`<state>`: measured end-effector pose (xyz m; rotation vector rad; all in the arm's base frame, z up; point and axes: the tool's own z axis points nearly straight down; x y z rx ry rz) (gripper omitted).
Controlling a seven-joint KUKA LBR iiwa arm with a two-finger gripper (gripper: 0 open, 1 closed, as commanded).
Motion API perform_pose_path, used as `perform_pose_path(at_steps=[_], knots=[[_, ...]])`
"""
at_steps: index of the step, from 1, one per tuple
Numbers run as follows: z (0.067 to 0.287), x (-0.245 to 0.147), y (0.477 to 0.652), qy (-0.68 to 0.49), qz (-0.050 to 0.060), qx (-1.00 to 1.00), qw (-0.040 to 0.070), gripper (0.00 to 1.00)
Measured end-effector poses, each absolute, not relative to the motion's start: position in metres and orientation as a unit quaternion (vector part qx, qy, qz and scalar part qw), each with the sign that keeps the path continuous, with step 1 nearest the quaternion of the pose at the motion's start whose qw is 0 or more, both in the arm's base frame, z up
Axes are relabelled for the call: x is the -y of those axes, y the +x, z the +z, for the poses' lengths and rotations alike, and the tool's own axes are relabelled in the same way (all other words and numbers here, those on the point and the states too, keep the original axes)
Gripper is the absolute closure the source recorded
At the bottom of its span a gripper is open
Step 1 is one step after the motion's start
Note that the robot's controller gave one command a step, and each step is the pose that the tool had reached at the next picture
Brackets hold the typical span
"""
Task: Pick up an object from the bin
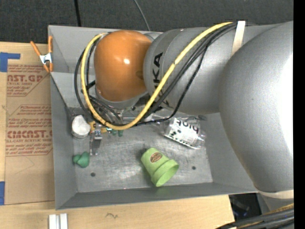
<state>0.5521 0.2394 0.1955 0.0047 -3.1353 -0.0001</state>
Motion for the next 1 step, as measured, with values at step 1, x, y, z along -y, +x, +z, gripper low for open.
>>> perform_pose_path(at_steps=[1], knots=[[0.2000,-0.2380,0.5545,0.000,-0.001,1.000,-0.001,1.00]])
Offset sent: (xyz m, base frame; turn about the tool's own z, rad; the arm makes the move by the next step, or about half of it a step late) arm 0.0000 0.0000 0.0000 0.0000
